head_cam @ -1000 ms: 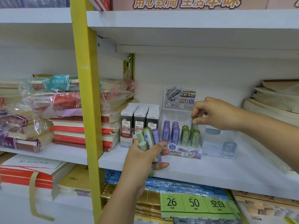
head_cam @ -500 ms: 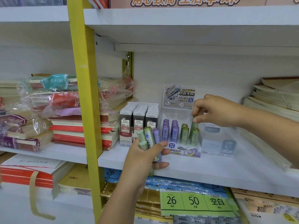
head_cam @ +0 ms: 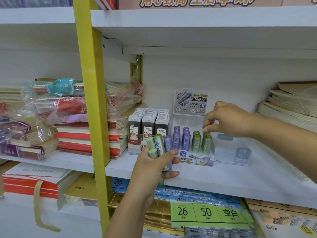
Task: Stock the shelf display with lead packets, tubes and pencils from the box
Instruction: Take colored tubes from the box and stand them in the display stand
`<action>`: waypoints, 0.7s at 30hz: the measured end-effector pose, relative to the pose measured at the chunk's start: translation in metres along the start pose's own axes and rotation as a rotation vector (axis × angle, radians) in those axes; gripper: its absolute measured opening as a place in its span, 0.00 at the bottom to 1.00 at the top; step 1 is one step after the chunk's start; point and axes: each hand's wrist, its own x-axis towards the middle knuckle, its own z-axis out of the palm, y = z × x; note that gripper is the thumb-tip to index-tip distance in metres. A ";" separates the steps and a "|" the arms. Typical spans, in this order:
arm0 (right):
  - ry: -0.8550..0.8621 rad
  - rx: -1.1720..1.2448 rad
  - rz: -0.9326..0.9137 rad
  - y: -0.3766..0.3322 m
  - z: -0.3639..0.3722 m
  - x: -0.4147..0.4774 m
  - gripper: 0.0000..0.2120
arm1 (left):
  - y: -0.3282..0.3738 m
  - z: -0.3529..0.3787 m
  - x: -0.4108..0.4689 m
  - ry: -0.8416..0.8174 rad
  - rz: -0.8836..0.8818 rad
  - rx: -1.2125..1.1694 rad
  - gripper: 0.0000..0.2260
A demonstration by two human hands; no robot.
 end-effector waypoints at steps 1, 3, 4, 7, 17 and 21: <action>0.000 -0.013 -0.003 0.001 0.000 0.000 0.03 | 0.000 0.000 0.000 -0.003 -0.001 -0.002 0.21; -0.009 -0.021 -0.008 0.003 0.002 0.002 0.04 | 0.001 0.001 -0.002 -0.007 -0.006 -0.012 0.27; -0.022 -0.026 -0.011 0.002 0.004 0.002 0.05 | 0.001 0.001 -0.002 -0.011 -0.009 -0.016 0.29; -0.003 -0.063 -0.017 -0.003 0.008 0.000 0.08 | 0.003 0.001 -0.005 -0.031 -0.019 -0.025 0.33; 0.015 0.999 -0.018 -0.088 0.020 -0.047 0.09 | 0.004 0.005 -0.012 -0.114 -0.032 0.013 0.17; 0.099 1.165 0.082 -0.089 0.028 -0.049 0.07 | 0.005 0.004 -0.014 -0.122 -0.039 -0.021 0.22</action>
